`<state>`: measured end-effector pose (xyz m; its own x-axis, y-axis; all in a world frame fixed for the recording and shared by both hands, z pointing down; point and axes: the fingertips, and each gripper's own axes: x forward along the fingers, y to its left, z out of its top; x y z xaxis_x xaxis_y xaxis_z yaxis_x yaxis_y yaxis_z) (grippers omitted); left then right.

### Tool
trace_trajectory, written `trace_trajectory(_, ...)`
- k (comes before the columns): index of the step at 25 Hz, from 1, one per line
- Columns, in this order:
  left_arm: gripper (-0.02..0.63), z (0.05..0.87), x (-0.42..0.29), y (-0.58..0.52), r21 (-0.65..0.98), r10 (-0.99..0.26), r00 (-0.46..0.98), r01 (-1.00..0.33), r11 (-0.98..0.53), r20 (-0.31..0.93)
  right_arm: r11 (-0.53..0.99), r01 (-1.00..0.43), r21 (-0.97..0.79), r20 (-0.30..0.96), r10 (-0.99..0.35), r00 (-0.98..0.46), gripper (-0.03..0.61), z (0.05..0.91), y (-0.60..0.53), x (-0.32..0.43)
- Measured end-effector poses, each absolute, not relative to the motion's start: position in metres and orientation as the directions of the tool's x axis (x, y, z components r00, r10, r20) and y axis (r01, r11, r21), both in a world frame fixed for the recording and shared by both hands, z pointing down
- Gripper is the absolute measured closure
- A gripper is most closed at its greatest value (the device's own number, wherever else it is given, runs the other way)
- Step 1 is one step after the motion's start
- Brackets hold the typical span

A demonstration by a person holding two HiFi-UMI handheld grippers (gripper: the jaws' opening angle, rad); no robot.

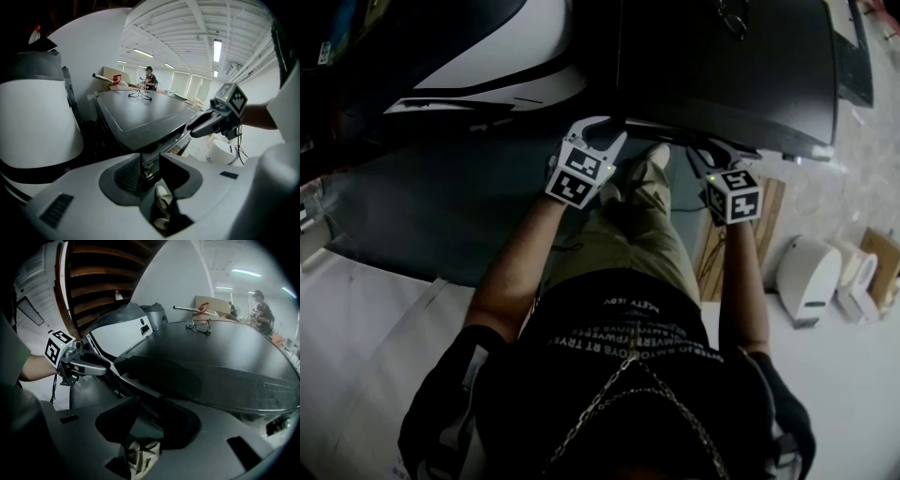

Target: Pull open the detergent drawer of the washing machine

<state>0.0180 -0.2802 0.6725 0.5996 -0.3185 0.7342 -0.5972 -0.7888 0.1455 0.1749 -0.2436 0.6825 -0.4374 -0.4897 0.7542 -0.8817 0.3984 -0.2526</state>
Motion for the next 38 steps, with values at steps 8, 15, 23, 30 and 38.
trace_trajectory(8, 0.506, 0.673, 0.014, -0.252, 0.172, -0.271, 0.604, -0.573, -0.801, 0.750, 0.351, -0.894, -0.279, 0.755, -0.496, -0.430, 0.460, 0.684, -0.217, 0.173)
trace_trajectory(15, 0.506, 0.673, 0.009, -0.220, 0.167, -0.243, 0.603, -0.542, -0.823, 0.760, 0.335, -0.899, -0.284, 0.757, -0.497, -0.424, 0.459, 0.685, -0.186, 0.168)
trace_trajectory(23, 0.506, 0.674, 0.005, -0.190, 0.170, -0.234, 0.604, -0.535, -0.827, 0.762, 0.323, -0.903, -0.285, 0.762, -0.494, -0.417, 0.459, 0.687, -0.157, 0.164)
trace_trajectory(30, 0.506, 0.675, 0.000, -0.164, 0.186, -0.195, 0.597, -0.516, -0.836, 0.778, 0.312, -0.904, -0.291, 0.772, -0.482, -0.415, 0.459, 0.689, -0.130, 0.161)
trace_trajectory(38, 0.506, 0.674, -0.001, -0.148, 0.181, -0.203, 0.607, -0.510, -0.841, 0.768, 0.310, -0.905, -0.290, 0.783, -0.467, -0.411, 0.459, 0.691, -0.111, 0.158)
